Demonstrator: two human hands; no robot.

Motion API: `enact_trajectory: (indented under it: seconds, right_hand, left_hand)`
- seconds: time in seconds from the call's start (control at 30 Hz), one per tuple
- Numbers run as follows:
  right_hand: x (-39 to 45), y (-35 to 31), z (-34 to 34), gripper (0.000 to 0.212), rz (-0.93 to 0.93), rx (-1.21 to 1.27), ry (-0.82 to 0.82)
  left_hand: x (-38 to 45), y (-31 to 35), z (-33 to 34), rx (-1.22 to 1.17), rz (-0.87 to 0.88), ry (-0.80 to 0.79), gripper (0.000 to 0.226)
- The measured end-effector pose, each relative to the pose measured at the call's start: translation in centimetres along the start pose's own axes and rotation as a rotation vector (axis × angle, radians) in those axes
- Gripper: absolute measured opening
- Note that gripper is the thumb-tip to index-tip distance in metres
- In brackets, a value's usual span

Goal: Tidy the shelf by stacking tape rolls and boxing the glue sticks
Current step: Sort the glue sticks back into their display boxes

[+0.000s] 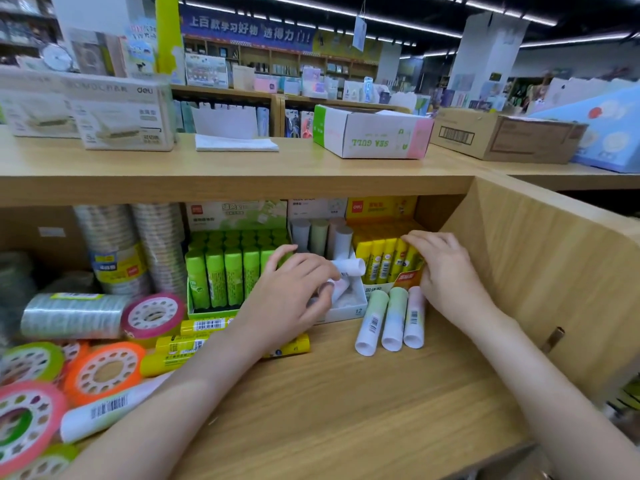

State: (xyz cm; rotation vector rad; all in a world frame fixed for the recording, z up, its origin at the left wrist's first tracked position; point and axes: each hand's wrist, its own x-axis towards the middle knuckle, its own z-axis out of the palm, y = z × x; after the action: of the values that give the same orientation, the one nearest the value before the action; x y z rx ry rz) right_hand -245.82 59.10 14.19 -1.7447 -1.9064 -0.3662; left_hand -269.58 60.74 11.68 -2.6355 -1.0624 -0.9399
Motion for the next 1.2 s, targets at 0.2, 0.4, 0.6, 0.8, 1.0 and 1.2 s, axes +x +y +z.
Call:
enact_trajectory:
  seconds: [0.2,0.4,0.6,0.8,1.0,1.2]
  right_hand:
    - [-3.4,-2.8,-2.3,0.044,-0.045,0.275,0.174]
    - [-7.1,-8.1,-1.5,0.027,-0.337,0.488,-0.213]
    - [-7.2,-10.4,1.9,0.040,-0.464,0.420,-0.309]
    - [-7.7,-8.9,1.0,0.021,-0.375,0.372,-0.163]
    - [-7.3,-8.6,-1.3,0.019,-0.269,0.484,0.030]
    - [-8.3,-5.9,-1.6,0.023,0.015,0.769,0.035]
  left_hand:
    - [0.4,0.1,-1.4,-0.128,-0.013,0.000,0.041]
    - [0.4,-0.7,-5.1,-0.131,-0.139,0.034,0.038]
    - [-6.3,-1.1,-7.9,-0.108,-0.190,0.010,0.044]
    - [-10.3,-1.8,-7.6,-0.019,-0.229,-0.143,0.041]
    - [-10.7,-1.8,-5.9,0.045,-0.113,-0.171,0.041]
    - [-8.6,0.5,-4.8,0.017,0.023,-0.075,0.026]
